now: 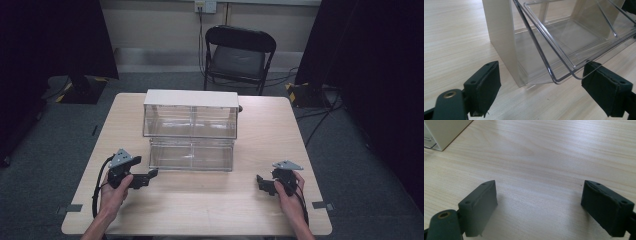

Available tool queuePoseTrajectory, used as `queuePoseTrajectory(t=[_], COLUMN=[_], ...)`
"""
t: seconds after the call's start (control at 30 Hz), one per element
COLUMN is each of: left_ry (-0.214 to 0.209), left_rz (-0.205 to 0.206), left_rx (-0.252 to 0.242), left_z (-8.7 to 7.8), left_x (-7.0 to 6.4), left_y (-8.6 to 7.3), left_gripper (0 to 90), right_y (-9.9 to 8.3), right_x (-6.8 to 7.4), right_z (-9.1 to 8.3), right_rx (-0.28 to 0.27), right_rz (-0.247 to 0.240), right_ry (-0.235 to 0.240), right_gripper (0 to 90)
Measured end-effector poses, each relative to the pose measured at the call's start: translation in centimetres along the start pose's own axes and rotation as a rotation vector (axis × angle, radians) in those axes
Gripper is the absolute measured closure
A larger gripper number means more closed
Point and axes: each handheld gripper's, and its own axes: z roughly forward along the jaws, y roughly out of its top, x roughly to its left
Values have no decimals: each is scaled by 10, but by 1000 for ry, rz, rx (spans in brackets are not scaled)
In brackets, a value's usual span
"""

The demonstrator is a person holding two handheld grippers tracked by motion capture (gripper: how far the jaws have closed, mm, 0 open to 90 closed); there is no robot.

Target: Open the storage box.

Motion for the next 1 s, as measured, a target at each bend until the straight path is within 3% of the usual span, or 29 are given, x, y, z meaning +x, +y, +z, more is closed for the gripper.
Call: queuePoseTrajectory(t=[1.0], left_ry=[-12], left_rz=[13], left_rx=[0], left_z=[-2], left_x=[-5], left_y=[13], left_gripper=[153], right_y=[0], right_x=[0], right_z=[0], right_rx=[0], right_rz=[0], right_ry=[0], right_gripper=[125])
